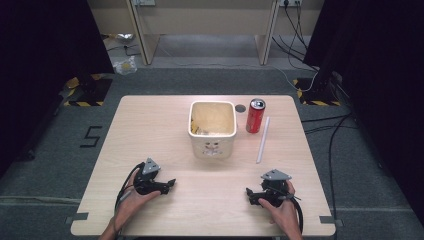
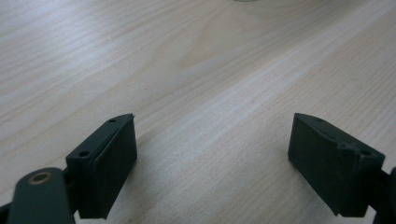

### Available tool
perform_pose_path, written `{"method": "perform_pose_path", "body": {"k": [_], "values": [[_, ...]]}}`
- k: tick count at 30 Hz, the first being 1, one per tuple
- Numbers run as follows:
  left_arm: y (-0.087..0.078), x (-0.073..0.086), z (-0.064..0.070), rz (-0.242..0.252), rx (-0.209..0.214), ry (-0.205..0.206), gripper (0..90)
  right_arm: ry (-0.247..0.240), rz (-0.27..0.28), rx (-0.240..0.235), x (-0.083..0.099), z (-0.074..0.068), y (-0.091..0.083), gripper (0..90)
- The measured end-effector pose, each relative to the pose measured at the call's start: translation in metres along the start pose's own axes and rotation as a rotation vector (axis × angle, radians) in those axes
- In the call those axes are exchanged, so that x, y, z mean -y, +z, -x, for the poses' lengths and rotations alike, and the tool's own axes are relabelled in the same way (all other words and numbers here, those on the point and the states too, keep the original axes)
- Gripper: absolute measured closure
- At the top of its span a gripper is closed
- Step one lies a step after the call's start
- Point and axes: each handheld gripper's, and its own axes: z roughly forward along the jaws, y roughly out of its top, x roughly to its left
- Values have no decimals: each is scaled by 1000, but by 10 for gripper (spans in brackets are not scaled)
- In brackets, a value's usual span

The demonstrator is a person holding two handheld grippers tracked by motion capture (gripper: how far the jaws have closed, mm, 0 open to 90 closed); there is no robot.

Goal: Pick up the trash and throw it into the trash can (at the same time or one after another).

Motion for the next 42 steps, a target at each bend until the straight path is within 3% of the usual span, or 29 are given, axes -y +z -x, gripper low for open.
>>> {"method": "perform_pose_path", "body": {"k": [2, 4, 5, 7, 17, 26, 31, 42], "values": [[0, 0, 0, 0, 0, 0, 146, 6, 4, 1, 0, 1, -1, 57], [0, 0, 0, -1, 1, 1, 145, 13, 17, 14, -1, 3, -3, 181], [0, 0, 0, 0, 1, 0, 145, 26, 18, 19, -1, 3, -5, 198], [0, 0, 0, 0, 1, 0, 145, 27, 31, 32, -3, 5, -7, 135], [0, 0, 0, 0, 0, 0, 145, 34, 93, 51, -17, 13, -22, 151], [0, 0, 0, 0, 1, -1, 145, 58, 153, 87, -40, 26, -30, 152], [0, 0, 0, 0, 1, 0, 145, 51, 166, 100, -53, 31, -29, 153], [0, 0, 0, 0, 1, 0, 145, 90, 182, 111, -75, 48, -16, 184]]}}
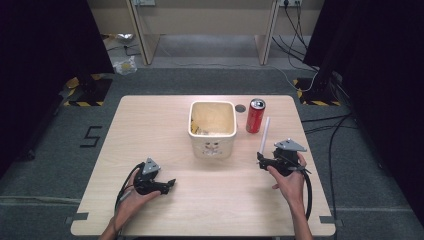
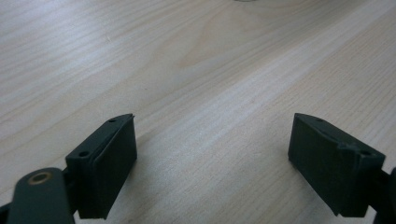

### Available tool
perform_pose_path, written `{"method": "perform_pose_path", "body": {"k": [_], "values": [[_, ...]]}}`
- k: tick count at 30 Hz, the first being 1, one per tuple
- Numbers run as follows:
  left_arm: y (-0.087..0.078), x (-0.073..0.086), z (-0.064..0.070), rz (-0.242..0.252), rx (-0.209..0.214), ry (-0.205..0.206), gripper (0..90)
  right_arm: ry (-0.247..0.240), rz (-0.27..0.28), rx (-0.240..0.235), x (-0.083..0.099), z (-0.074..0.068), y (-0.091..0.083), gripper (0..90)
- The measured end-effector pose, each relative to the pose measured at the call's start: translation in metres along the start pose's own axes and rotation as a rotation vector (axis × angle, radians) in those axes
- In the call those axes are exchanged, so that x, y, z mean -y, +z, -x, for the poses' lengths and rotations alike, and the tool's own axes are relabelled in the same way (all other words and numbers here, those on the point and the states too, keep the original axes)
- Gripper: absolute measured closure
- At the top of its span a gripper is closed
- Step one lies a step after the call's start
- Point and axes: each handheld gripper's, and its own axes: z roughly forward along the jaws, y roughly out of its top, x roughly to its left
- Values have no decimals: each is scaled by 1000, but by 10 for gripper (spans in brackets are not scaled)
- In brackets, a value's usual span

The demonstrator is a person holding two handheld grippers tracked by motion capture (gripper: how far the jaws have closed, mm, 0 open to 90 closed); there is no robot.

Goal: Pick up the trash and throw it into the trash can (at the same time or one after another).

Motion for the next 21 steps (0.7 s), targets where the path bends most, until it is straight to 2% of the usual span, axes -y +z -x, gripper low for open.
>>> {"method": "perform_pose_path", "body": {"k": [6, 8, 15, 19, 21], "values": [[0, 0, 0, 0, 0, 0, 145, 12, -9, 3, -7, 9, 16, 279], [0, 0, 0, 0, 0, 0, 145, 33, -5, 4, -8, 13, 21, 303], [0, 0, 0, 0, 1, 0, 146, 43, -27, 19, -14, 20, 41, 396], [0, 0, 0, 0, 0, 0, 145, 74, -40, 11, -13, 24, 53, 434], [0, 0, 0, 0, 1, 0, 144, 69, -61, 36, -13, 27, 60, 440]]}}
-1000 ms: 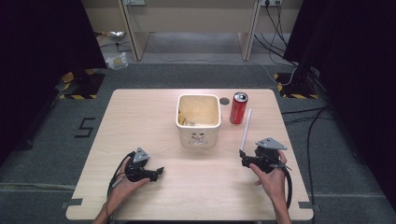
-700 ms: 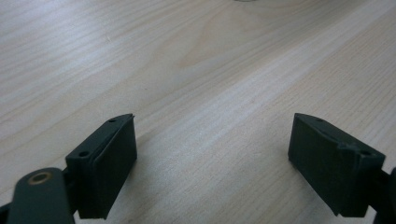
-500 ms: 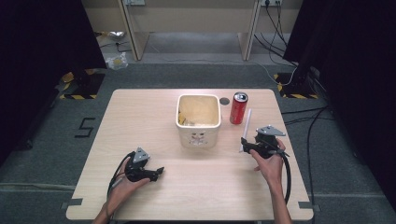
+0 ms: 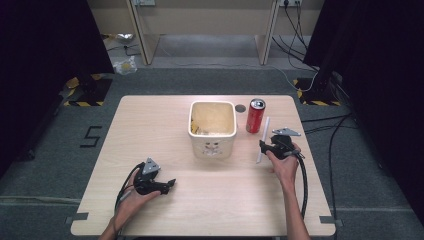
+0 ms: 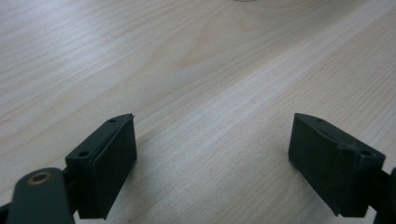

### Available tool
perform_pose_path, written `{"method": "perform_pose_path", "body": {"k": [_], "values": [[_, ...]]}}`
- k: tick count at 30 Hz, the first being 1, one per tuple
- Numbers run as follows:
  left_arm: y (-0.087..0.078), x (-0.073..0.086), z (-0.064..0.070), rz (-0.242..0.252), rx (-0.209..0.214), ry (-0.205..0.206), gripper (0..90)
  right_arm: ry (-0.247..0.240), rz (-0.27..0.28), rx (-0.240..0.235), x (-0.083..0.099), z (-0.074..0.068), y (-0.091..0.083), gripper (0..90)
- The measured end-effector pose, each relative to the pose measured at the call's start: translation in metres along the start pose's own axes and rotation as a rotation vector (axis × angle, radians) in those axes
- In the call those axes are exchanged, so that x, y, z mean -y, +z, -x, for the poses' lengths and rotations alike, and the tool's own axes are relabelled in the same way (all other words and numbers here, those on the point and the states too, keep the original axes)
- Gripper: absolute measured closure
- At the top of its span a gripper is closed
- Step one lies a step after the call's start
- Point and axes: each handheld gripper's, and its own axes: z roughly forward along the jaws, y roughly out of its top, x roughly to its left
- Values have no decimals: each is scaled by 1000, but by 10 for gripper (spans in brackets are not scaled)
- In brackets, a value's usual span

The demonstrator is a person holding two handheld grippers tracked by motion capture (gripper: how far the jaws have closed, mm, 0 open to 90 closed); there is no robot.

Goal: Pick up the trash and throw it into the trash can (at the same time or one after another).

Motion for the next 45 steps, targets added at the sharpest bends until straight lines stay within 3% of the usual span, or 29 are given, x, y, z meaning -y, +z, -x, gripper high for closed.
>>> {"method": "perform_pose_path", "body": {"k": [6, 15, 22, 28, 38, 45], "values": [[0, 0, 0, 1, 0, -1, 145, 5, -3, 3, -6, -1, 13, 463], [0, 0, 0, -1, 0, 1, 144, 31, -41, 36, 1, 6, 34, 494], [0, 0, 0, -2, 0, 2, 144, 19, -63, 34, 0, 4, 40, 532], [0, 0, 0, -2, 0, 2, 144, 49, -81, 42, 2, 8, 46, 594], [0, 0, 0, -2, 0, 2, 144, 65, -71, 56, 7, 16, 42, 778], [0, 0, 0, 0, 0, 1, 144, 110, -60, 45, 11, 28, 37, 791]]}}
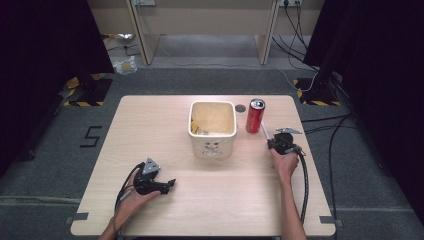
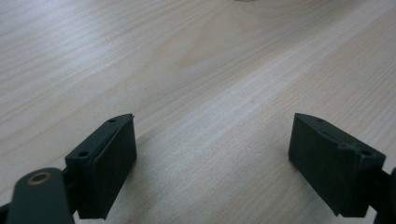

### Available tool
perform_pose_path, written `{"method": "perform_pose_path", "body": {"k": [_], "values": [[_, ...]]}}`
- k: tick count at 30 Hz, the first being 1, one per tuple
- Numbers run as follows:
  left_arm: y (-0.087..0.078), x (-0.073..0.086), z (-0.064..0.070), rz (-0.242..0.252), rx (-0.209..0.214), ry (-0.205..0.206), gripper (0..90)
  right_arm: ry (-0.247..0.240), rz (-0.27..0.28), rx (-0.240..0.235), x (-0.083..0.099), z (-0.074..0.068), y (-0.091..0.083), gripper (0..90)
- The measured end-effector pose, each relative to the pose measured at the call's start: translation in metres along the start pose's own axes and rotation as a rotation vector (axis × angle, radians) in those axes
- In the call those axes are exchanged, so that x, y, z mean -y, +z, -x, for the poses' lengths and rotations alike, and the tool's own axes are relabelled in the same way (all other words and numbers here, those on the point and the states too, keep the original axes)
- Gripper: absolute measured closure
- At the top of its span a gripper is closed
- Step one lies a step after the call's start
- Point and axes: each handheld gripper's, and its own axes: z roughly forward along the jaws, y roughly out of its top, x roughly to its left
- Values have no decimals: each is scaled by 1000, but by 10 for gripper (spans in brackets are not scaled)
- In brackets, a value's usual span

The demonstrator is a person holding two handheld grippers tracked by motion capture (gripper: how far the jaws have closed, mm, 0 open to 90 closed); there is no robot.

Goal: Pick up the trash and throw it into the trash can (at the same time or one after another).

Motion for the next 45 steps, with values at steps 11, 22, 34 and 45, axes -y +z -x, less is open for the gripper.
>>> {"method": "perform_pose_path", "body": {"k": [11, 22, 34, 45], "values": [[0, 0, 0, 0, 0, 0, 144, 43, 80, -20, -8, 12, -23, 794], [0, 0, 0, -1, 0, 1, 144, 56, 183, -23, -27, 25, -66, 794], [0, 0, 0, -1, 0, 1, 144, 48, 242, -64, -47, 18, -88, 794], [0, 0, 0, 1, 0, -2, 144, 17, 284, -97, -65, 4, -100, 794]]}}
